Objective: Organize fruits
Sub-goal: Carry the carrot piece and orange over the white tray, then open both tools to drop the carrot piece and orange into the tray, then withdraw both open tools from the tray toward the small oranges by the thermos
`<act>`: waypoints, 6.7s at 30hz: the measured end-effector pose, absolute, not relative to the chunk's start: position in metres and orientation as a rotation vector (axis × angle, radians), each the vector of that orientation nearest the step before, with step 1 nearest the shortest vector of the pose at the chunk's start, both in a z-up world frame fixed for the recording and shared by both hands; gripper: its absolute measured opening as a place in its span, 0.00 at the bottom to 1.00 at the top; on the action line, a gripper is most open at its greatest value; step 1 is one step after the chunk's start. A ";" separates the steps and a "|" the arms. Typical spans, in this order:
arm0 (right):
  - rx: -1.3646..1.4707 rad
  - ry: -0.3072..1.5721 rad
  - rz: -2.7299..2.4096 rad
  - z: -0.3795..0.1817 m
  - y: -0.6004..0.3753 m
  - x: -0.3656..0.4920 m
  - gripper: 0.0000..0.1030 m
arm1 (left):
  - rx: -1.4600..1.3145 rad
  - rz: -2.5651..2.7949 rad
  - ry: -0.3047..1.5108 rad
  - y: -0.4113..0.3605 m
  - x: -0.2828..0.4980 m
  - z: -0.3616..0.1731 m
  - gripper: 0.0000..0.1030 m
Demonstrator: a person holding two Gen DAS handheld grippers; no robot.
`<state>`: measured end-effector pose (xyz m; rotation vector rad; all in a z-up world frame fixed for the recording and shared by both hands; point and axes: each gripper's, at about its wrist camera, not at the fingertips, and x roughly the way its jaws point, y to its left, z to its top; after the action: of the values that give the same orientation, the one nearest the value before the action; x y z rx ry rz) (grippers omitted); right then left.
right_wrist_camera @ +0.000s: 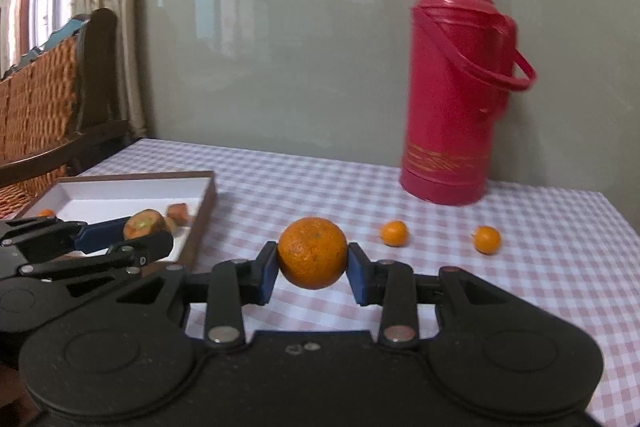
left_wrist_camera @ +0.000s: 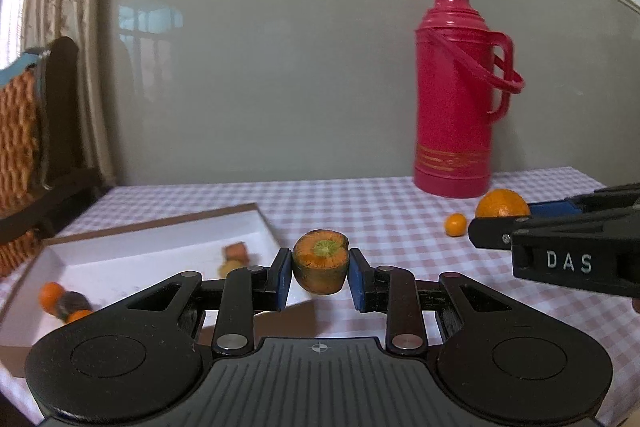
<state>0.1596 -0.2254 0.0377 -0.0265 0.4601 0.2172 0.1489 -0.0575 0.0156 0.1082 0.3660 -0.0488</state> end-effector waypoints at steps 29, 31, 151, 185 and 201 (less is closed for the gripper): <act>-0.087 0.401 0.444 0.050 -0.094 0.168 0.27 | 0.062 0.186 0.349 0.076 0.131 0.026 0.29; -0.090 0.398 0.454 0.051 -0.087 0.169 0.27 | 0.065 0.199 0.348 0.084 0.130 0.026 0.29; -0.120 0.400 0.235 0.036 -0.145 0.214 0.94 | 0.000 0.233 0.369 0.087 0.170 0.023 1.00; -0.065 0.494 0.082 0.019 -0.283 0.159 0.91 | 0.145 -0.032 0.338 -0.062 0.162 0.009 1.00; -0.063 0.522 -0.037 0.004 -0.333 0.157 0.81 | 0.194 -0.167 0.359 -0.132 0.181 0.001 1.00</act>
<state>0.1571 -0.3335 0.0041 -0.0628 0.5220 -0.0369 0.1807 -0.1315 0.0010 0.1936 0.3593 -0.1665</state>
